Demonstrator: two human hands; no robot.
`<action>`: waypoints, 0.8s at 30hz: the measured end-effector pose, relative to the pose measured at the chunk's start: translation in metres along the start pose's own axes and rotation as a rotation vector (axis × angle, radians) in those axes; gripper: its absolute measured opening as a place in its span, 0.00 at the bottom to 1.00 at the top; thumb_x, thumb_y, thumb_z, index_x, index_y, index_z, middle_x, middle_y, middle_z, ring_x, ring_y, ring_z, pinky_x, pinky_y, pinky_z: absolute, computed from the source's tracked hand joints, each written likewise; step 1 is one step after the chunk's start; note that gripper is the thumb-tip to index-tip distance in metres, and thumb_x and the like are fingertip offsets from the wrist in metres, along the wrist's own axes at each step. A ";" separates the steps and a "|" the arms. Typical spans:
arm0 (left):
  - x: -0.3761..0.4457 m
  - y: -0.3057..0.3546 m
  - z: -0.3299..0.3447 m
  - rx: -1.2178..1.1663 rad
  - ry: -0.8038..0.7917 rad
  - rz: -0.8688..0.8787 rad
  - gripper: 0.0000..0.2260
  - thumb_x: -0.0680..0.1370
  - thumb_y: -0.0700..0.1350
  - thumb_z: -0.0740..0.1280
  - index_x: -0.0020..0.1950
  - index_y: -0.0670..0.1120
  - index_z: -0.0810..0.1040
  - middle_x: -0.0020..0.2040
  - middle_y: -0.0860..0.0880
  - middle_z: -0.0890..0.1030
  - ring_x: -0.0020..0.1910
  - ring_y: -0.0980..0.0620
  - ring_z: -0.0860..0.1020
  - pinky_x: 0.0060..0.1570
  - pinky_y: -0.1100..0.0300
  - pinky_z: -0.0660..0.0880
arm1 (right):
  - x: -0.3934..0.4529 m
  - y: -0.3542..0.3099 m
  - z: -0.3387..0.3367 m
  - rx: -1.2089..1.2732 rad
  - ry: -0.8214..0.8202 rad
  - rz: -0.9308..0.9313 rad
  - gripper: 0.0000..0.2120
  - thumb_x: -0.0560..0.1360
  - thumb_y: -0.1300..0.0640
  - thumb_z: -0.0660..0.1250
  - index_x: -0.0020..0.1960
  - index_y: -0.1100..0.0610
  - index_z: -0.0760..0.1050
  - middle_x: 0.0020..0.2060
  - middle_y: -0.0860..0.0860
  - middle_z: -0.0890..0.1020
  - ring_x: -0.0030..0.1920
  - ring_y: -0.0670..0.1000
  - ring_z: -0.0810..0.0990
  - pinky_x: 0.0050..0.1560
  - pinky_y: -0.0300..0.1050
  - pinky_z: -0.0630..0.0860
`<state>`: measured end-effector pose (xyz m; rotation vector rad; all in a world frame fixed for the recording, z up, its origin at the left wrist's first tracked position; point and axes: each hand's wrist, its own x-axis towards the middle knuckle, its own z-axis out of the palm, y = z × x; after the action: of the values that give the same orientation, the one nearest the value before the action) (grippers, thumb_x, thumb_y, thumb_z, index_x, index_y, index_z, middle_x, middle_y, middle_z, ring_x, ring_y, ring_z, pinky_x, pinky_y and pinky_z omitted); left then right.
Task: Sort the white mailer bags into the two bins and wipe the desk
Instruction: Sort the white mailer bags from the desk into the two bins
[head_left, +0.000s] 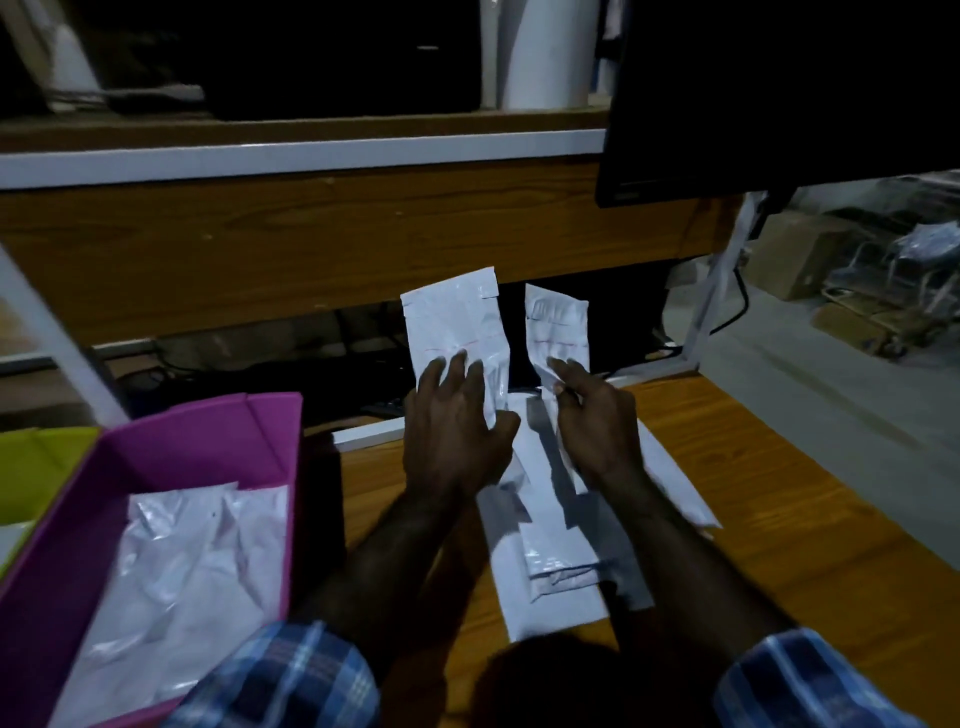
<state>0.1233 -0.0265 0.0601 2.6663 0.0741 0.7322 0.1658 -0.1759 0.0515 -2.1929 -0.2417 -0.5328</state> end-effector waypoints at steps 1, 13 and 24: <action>-0.002 -0.008 -0.012 0.002 0.008 -0.009 0.29 0.73 0.55 0.66 0.72 0.45 0.69 0.74 0.46 0.66 0.74 0.45 0.60 0.71 0.46 0.59 | -0.004 -0.013 0.006 0.014 -0.011 -0.007 0.17 0.78 0.62 0.62 0.65 0.51 0.77 0.65 0.53 0.78 0.65 0.52 0.75 0.65 0.43 0.70; -0.057 -0.147 -0.168 0.004 0.121 -0.117 0.32 0.70 0.59 0.61 0.70 0.45 0.71 0.73 0.46 0.68 0.73 0.45 0.63 0.71 0.47 0.62 | -0.073 -0.211 0.099 0.074 -0.058 -0.161 0.18 0.79 0.63 0.61 0.66 0.51 0.76 0.68 0.52 0.75 0.68 0.52 0.72 0.70 0.38 0.63; -0.124 -0.354 -0.284 0.181 0.044 -0.185 0.33 0.70 0.60 0.56 0.72 0.45 0.69 0.72 0.42 0.69 0.70 0.42 0.67 0.68 0.48 0.65 | -0.172 -0.373 0.227 0.029 -0.207 -0.230 0.20 0.77 0.62 0.59 0.67 0.52 0.75 0.67 0.53 0.76 0.65 0.57 0.75 0.64 0.50 0.71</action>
<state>-0.1098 0.3811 0.0956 2.7639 0.4119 0.7556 -0.0516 0.2365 0.1086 -2.2052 -0.6138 -0.4230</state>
